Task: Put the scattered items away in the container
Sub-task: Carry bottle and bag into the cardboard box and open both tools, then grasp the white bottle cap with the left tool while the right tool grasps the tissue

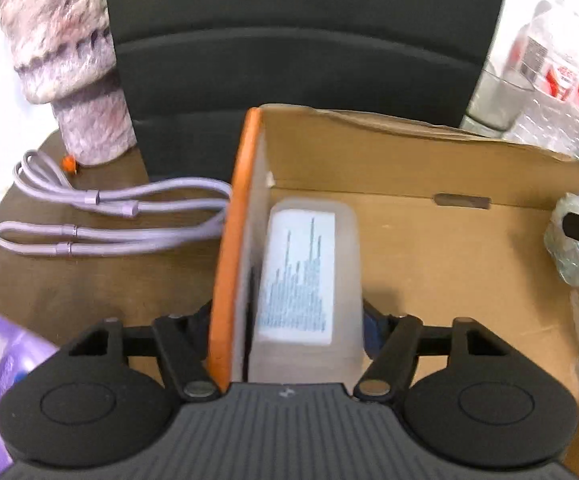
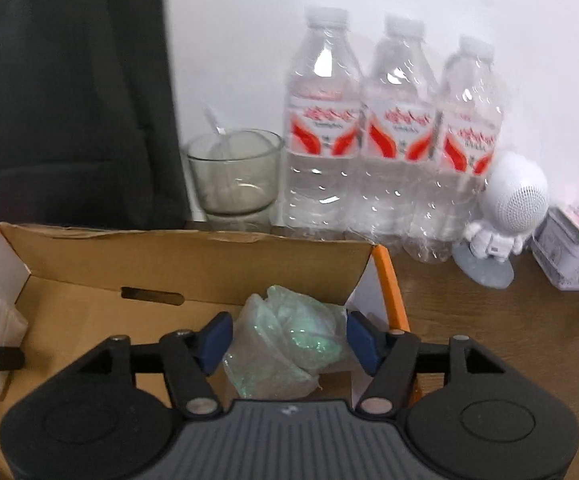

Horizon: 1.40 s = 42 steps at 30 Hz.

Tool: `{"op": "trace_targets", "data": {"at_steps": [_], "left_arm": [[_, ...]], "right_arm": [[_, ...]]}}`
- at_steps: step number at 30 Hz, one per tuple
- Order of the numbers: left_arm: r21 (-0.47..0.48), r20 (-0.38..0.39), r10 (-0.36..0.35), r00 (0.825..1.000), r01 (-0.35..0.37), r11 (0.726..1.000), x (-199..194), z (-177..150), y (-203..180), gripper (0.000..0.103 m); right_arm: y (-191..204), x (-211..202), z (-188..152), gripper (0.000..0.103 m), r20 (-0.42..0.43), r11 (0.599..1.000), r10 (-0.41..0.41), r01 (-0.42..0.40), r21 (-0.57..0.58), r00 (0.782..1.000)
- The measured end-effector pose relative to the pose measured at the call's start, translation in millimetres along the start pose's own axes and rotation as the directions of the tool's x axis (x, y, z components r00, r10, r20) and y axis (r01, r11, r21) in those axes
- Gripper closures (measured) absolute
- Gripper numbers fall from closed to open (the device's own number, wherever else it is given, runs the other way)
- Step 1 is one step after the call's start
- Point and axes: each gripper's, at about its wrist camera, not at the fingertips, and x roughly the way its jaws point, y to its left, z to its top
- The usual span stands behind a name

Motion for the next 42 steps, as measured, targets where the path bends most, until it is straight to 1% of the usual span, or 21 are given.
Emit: {"op": "trace_targets", "data": {"at_steps": [1,2,3,4,6,8,10,12,17,19,22,24,26,28,32,34,35,37,38,40,42], "left_arm": [[0.001,0.036,-0.007,0.999,0.007,1.000,-7.8,-3.7,0.7,0.032],[-0.003,0.073,-0.029,0.997,0.029,1.000,-16.1,-7.3,2.4,0.028],[-0.011,0.099,-0.063,0.993,0.064,0.998,-24.4,-9.4,4.8,0.025],[-0.030,0.119,-0.098,0.988,0.102,0.994,-33.6,-10.8,7.8,0.025],[-0.065,0.163,-0.132,0.978,0.145,0.987,-54.2,-13.7,12.3,0.024],[-0.051,0.223,-0.128,0.966,0.142,0.989,-77.4,-19.4,12.2,0.024],[-0.012,0.290,-0.093,0.952,0.100,0.995,-102.0,-28.0,5.8,0.024],[0.000,0.338,-0.081,0.938,0.086,0.996,-122.9,-38.1,5.2,0.022],[-0.058,0.444,-0.053,0.894,0.088,0.994,-175.5,-75.9,17.5,0.022],[-0.086,0.477,-0.031,0.879,0.082,0.993,-195.7,-100.2,21.3,0.021],[-0.070,0.504,-0.042,0.862,0.089,0.994,-215.1,-143.5,19.2,0.020],[-0.073,0.516,-0.013,0.856,0.060,0.996,-224.1,-175.6,14.6,0.020],[-0.058,0.530,-0.013,0.848,0.052,0.997,-233.6,-207.3,7.4,0.020],[-0.060,0.534,-0.001,0.845,0.039,0.997,-245.1,-241.5,0.7,0.020],[-0.038,0.549,-0.018,0.836,0.046,0.998,-264.0,-302.5,-11.1,0.016],[-0.019,0.568,-0.016,0.823,0.032,0.999,-270.3,-323.6,-16.5,0.015],[-0.013,0.571,-0.016,0.821,0.029,1.000,-272.2,-330.9,-18.5,0.014],[-0.005,0.564,-0.015,0.825,0.022,1.000,-276.3,-345.0,-21.6,0.014],[-0.002,0.571,-0.018,0.821,0.024,1.000,-279.0,-352.8,-21.6,0.013],[-0.005,0.584,-0.020,0.812,0.029,1.000,-284.5,-369.1,-20.0,0.010],[-0.010,0.583,-0.016,0.812,0.027,1.000,-289.1,-384.1,-18.5,0.009]], "right_arm": [[0.3,-2.4,-1.9,0.034,-0.010,1.000,0.015,-0.015,-0.001,1.000],[-0.8,-5.2,-2.5,0.029,-0.021,1.000,0.022,-0.022,0.009,1.000],[-2.5,-9.1,-2.0,0.029,-0.026,1.000,0.019,-0.019,0.021,0.999],[-4.4,-14.3,-1.4,0.029,-0.025,0.999,0.020,-0.019,0.034,0.999],[-10.3,-28.4,1.7,0.028,-0.012,0.996,0.043,-0.042,0.084,0.999],[-15.3,-46.5,5.4,0.026,0.006,0.990,0.073,-0.073,0.119,0.997],[-15.4,-66.7,7.4,0.022,0.029,0.990,0.075,-0.078,0.121,0.997],[-15.4,-87.5,6.5,0.020,0.054,0.989,0.078,-0.084,0.120,0.996],[-12.6,-142.6,-12.1,0.018,0.101,0.985,0.111,-0.123,0.118,0.989],[-9.2,-164.8,-28.0,0.016,0.122,0.984,0.119,-0.134,0.119,0.985],[-2.4,-193.6,-57.3,0.016,0.137,0.982,0.119,-0.137,0.131,0.983],[-0.6,-210.9,-80.1,0.016,0.146,0.978,0.125,-0.147,0.150,0.981],[-0.5,-230.1,-108.4,0.016,0.159,0.973,0.130,-0.157,0.172,0.979],[0.1,-247.2,-139.4,0.016,0.175,0.969,0.127,-0.160,0.190,0.976],[12.6,-281.5,-208.2,0.015,0.175,0.971,0.137,-0.167,0.170,0.975],[22.5,-295.9,-235.2,0.015,0.186,0.976,0.149,-0.175,0.129,0.971],[27.6,-301.9,-248.2,0.015,0.190,0.981,0.145,-0.167,0.103,0.971],[35.6,-310.9,-269.9,0.015,0.194,0.988,0.133,-0.146,0.058,0.972],[38.2,-315.4,-278.3,0.015,0.195,0.989,0.134,-0.144,0.037,0.972],[38.4,-326.8,-290.7,0.015,0.209,0.989,0.136,-0.145,0.032,0.968],[35.2,-341.0,-302.7,0.015,0.226,0.987,0.140,-0.155,0.051,0.964]]}}
